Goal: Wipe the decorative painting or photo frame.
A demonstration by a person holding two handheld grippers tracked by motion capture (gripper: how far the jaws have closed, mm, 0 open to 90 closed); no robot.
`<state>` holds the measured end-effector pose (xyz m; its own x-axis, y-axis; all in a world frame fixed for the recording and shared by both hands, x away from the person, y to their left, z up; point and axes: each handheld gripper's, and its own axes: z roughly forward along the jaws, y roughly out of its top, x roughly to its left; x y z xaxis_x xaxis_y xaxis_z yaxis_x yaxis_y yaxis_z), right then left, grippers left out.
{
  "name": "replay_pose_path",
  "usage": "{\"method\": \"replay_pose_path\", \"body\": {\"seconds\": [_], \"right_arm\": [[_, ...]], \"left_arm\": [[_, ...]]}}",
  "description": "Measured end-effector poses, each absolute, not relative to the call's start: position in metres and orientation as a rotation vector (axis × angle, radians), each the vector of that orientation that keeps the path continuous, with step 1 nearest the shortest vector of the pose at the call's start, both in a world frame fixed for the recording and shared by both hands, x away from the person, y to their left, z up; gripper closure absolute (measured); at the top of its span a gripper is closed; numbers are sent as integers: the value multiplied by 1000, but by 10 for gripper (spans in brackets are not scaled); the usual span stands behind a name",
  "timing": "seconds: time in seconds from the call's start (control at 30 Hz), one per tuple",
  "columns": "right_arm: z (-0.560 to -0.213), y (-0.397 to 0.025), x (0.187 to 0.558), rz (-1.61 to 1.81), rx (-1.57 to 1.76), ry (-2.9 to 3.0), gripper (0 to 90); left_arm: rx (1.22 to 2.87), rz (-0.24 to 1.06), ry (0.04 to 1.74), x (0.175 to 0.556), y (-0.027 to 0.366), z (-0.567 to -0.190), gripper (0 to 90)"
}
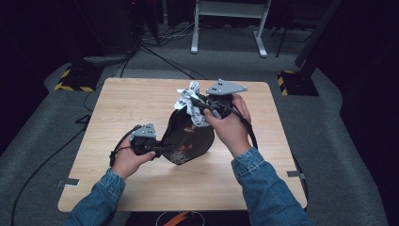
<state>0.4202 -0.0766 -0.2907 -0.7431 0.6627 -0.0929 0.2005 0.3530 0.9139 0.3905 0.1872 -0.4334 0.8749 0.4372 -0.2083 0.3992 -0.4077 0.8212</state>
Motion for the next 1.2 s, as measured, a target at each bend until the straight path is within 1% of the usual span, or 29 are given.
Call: {"method": "replay_pose_path", "body": {"seconds": [0.53, 1.2], "right_arm": [[-300, -90, 423, 1255, 759, 2163, 788], [-316, -114, 426, 1213, 823, 2128, 788]], "left_arm": [[2041, 42, 616, 391, 187, -433, 802], [2036, 41, 617, 391, 188, -434, 802]]}}
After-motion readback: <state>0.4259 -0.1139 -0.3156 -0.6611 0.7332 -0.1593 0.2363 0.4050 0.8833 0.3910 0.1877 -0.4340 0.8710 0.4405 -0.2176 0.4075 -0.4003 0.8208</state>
